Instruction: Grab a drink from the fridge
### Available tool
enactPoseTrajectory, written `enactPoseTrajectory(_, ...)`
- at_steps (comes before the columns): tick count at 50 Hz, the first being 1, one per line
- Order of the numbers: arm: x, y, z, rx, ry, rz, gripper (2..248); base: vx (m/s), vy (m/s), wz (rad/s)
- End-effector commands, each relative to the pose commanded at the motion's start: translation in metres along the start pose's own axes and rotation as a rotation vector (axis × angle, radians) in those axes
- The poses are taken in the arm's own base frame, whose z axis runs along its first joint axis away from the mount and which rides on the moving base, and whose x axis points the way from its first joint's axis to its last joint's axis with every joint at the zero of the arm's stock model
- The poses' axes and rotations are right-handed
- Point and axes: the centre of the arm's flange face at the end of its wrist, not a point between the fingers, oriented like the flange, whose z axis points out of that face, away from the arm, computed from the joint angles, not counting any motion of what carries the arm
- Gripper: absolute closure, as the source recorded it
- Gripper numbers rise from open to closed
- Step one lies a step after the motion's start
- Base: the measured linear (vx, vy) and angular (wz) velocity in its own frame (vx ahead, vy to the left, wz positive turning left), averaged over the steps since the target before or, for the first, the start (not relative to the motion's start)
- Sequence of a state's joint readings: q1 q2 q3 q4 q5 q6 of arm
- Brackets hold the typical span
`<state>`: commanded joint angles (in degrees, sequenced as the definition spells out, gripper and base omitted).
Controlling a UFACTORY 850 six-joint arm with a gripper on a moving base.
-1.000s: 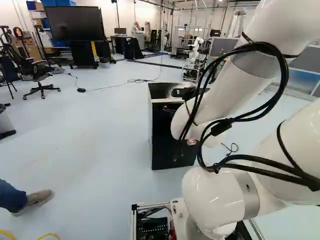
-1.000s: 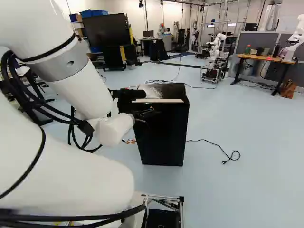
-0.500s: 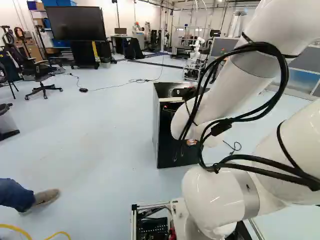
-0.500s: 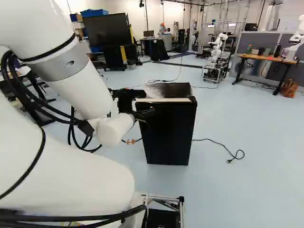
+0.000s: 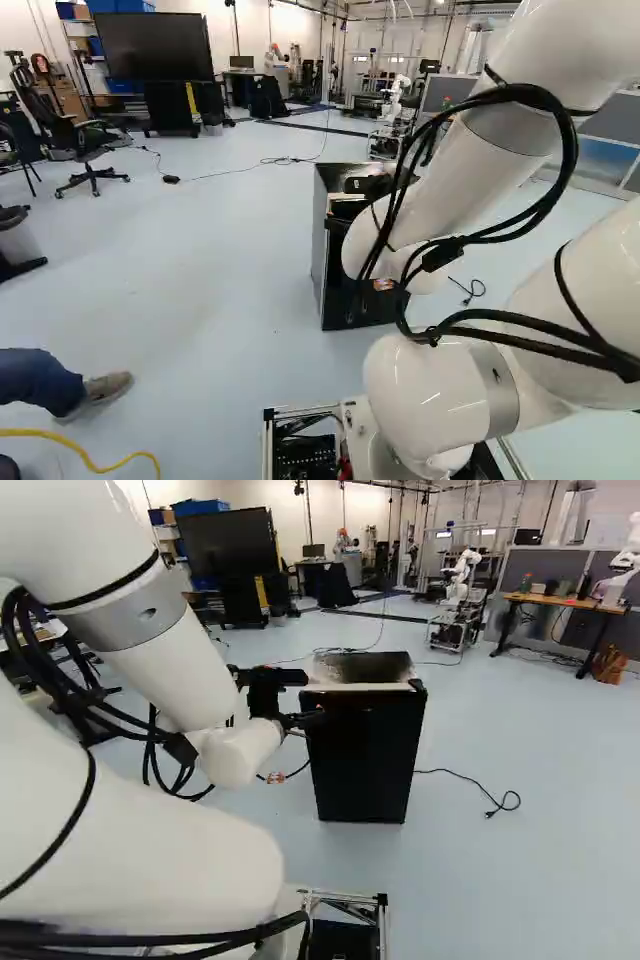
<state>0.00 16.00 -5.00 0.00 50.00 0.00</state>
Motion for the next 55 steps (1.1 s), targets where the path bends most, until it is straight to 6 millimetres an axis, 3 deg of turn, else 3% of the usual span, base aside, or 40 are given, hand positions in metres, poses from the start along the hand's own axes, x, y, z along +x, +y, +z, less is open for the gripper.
enactPoseTrajectory(21,0.0,0.0,0.0,0.0,0.0,0.0,3,-0.053,0.086,-0.002)
enactPoseTrajectory(55,0.0,0.0,0.0,0.0,0.0,0.0,3,0.001,-0.002,0.001)
